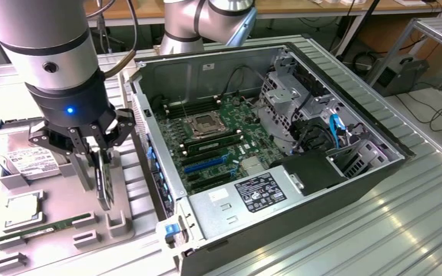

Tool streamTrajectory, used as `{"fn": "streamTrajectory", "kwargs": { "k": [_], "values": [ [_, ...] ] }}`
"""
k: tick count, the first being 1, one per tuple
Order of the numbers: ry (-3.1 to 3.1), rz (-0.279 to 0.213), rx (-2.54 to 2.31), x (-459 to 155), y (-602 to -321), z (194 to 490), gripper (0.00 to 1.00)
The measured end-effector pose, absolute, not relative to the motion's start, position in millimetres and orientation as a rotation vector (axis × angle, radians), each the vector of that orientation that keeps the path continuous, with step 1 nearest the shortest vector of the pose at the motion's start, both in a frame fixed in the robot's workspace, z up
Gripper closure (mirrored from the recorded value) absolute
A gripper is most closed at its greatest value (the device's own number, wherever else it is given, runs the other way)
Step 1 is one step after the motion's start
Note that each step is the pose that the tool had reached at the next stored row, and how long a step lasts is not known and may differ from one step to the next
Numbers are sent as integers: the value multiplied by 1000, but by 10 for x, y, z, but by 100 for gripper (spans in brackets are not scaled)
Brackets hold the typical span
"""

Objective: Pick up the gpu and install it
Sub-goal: 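Pick up the gpu and move the gpu toward the slot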

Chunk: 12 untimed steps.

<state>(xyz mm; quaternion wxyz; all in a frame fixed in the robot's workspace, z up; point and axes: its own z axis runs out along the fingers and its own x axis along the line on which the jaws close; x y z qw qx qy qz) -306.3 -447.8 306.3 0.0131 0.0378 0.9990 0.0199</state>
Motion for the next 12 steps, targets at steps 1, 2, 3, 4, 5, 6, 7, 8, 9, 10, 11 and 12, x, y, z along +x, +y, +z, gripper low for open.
{"fn": "streamTrajectory", "kwargs": {
  "k": [1, 2, 3, 4, 5, 6, 7, 8, 9, 10, 11, 12],
  "values": [
    [3113, 62, 118, -3062, -4478, 3067, 74],
    [3112, 62, 118, -3062, -4478, 3070, 74],
    [3113, 62, 118, -3062, -4478, 3075, 74],
    [3113, 62, 118, -3062, -4478, 3079, 74],
    [3112, 62, 118, -3063, -4478, 3084, 74],
    [3113, 62, 118, -3062, -4478, 3092, 74],
    [3112, 62, 118, -3063, -4478, 3095, 74],
    [3112, 62, 118, -3062, -4478, 3099, 74],
    [3112, 62, 118, -3062, -4478, 3104, 74],
    [3113, 62, 118, -3062, -4478, 3108, 74],
    [3113, 62, 118, -3063, -4478, 3113, 74],
    [3113, 62, 118, -3062, -4478, 3118, 74]
  ]
}}
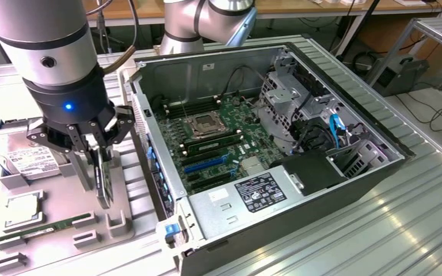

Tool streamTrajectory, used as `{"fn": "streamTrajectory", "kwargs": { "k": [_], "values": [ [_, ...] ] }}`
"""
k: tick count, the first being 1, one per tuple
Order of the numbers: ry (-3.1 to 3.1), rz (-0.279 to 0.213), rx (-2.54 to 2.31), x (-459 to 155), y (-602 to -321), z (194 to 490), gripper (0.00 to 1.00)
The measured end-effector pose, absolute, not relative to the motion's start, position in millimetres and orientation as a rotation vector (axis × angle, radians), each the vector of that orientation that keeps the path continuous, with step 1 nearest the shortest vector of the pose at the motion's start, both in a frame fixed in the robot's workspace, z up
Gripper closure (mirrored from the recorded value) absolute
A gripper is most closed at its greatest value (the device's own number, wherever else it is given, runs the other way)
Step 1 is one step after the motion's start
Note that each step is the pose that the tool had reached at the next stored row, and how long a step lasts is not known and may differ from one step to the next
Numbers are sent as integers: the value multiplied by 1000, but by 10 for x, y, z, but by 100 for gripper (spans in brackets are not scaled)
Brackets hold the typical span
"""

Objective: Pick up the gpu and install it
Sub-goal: 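Pick up the gpu and move the gpu toward the slot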

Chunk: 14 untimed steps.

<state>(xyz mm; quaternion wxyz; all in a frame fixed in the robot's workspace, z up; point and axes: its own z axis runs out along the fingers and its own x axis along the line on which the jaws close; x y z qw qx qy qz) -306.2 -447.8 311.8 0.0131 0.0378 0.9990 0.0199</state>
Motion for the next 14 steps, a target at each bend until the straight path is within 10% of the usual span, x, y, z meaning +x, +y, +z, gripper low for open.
{"fn": "streamTrajectory", "kwargs": {
  "k": [14],
  "values": [
    [3113, 62, 118, -3062, -4478, 3188, 74]
  ]
}}
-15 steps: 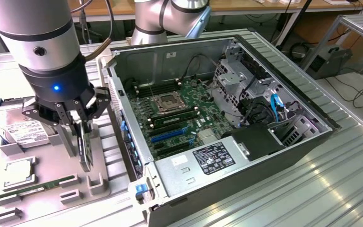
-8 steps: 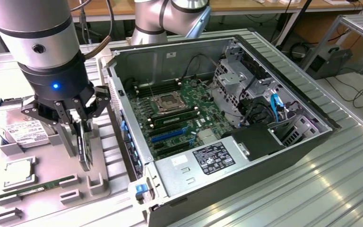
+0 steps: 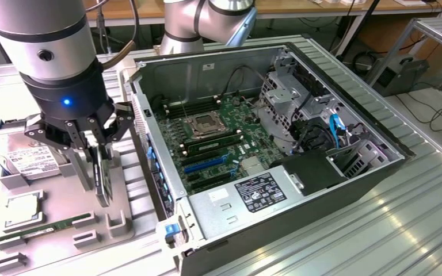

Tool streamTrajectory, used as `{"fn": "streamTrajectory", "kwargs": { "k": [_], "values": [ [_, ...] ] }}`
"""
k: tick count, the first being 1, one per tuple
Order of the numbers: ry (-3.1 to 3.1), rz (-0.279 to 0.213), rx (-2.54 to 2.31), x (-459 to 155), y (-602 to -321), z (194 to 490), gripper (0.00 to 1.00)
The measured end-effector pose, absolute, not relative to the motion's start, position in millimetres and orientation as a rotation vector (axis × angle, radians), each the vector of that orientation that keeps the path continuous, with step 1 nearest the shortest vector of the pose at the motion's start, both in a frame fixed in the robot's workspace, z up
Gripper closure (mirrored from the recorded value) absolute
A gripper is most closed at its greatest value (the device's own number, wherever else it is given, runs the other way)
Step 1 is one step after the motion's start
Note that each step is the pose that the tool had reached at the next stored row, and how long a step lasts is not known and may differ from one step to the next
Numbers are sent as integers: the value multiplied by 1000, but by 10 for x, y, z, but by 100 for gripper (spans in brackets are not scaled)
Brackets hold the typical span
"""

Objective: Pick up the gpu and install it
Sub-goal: 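Pick up the gpu and move the gpu toward the slot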

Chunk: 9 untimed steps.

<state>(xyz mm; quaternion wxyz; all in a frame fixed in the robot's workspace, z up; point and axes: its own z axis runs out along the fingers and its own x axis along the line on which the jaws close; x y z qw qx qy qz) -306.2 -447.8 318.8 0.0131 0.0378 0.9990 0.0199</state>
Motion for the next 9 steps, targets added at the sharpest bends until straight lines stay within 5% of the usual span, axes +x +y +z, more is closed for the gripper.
{"fn": "streamTrajectory", "kwargs": {
  "k": [9],
  "values": [
    [3112, 62, 118, -3063, -4478, 3240, 74]
  ]
}}
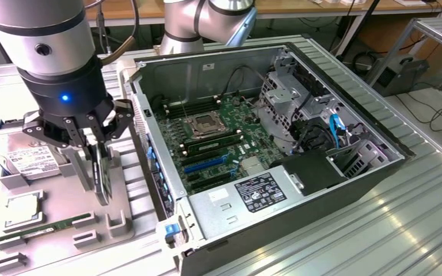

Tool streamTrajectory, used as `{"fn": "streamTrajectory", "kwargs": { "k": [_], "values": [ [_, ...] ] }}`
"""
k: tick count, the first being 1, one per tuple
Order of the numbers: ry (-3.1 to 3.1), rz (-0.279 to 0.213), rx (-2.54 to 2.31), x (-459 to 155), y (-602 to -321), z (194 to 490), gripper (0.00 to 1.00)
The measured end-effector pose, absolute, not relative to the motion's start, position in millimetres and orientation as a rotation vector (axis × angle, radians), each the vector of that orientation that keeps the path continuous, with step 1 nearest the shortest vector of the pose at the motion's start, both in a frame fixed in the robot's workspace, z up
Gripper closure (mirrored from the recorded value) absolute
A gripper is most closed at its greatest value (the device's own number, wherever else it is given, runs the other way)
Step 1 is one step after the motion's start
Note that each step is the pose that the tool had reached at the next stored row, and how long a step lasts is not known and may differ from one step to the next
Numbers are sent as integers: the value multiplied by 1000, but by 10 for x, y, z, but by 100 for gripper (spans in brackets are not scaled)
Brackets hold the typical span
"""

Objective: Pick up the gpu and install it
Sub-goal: 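Pick up the gpu and move the gpu toward the slot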

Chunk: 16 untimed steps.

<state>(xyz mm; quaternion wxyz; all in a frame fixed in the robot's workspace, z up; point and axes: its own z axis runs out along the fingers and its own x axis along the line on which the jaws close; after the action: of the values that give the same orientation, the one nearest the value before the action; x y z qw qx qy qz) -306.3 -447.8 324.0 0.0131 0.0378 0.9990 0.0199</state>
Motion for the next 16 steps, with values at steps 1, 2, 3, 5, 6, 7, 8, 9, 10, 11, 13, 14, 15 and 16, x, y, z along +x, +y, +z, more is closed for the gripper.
{"fn": "streamTrajectory", "kwargs": {
  "k": [1, 2, 3, 5, 6, 7, 8, 9, 10, 11, 13, 14, 15, 16],
  "values": [
    [3113, 62, 118, -3063, -4478, 3249, 74],
    [3113, 62, 118, -3063, -4478, 3255, 74],
    [3113, 62, 118, -3062, -4478, 3261, 74],
    [3112, 62, 118, -3063, -4478, 3272, 74],
    [3113, 62, 118, -3062, -4478, 3277, 74],
    [3113, 62, 118, -3062, -4478, 3282, 74],
    [3112, 62, 118, -3062, -4478, 3285, 74],
    [3112, 62, 118, -3062, -4478, 3291, 74],
    [3113, 62, 118, -3063, -4478, 3298, 74],
    [3113, 62, 118, -3062, -4478, 3303, 74],
    [3113, 62, 118, -3062, -4478, 3316, 74],
    [3112, 62, 118, -3063, -4478, 3320, 74],
    [3112, 62, 118, -3063, -4478, 3325, 74],
    [3112, 62, 118, -3062, -4478, 3331, 74]
  ]
}}
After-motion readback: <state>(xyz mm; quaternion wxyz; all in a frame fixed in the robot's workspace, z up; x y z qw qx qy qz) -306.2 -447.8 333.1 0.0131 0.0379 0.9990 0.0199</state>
